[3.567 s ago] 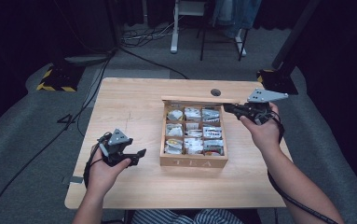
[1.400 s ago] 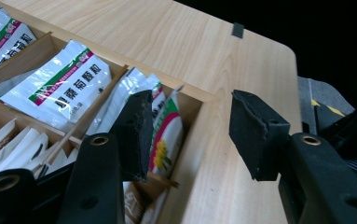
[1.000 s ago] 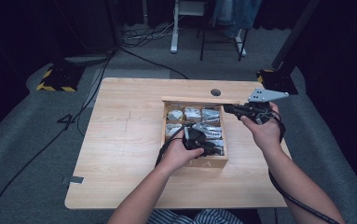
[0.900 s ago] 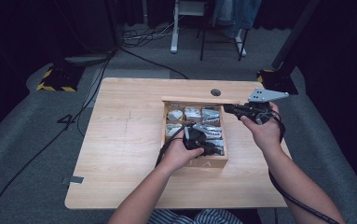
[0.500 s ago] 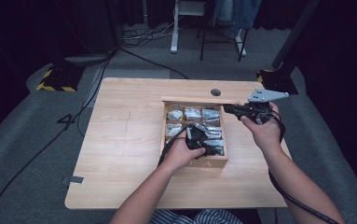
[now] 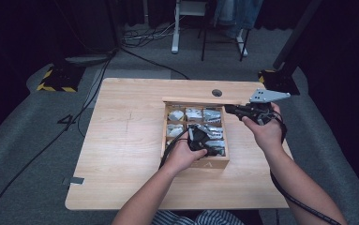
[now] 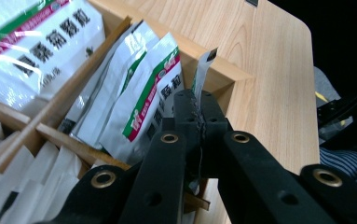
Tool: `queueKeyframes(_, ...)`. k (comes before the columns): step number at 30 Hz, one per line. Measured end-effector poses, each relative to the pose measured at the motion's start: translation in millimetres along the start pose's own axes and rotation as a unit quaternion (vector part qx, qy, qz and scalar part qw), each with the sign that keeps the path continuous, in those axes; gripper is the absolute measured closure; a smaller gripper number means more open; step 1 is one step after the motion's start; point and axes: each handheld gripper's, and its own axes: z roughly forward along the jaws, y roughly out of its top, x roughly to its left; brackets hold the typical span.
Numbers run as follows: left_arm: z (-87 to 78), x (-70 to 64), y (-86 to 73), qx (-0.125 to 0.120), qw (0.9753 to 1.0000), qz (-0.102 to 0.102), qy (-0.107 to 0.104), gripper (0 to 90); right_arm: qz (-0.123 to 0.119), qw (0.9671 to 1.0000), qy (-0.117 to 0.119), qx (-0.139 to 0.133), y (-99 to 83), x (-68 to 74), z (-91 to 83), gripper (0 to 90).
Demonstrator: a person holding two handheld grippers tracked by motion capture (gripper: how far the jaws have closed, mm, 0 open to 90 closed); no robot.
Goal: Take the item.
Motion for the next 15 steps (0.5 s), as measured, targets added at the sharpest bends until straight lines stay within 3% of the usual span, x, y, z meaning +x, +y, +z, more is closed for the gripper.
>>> queueKeyframes(7,-21.9,-11.1,9.8,-0.042,0.9988,0.022,0.015,89.9,0.000,1.0000,-0.001,0.001,0.4,-0.1,0.0,90.0)
queueKeyframes(15,-42.5,-20.0,19.5,-0.069,0.9965,0.038,0.028,89.9,0.000,1.0000,-0.001,0.002,0.6,0.0,0.0,90.0)
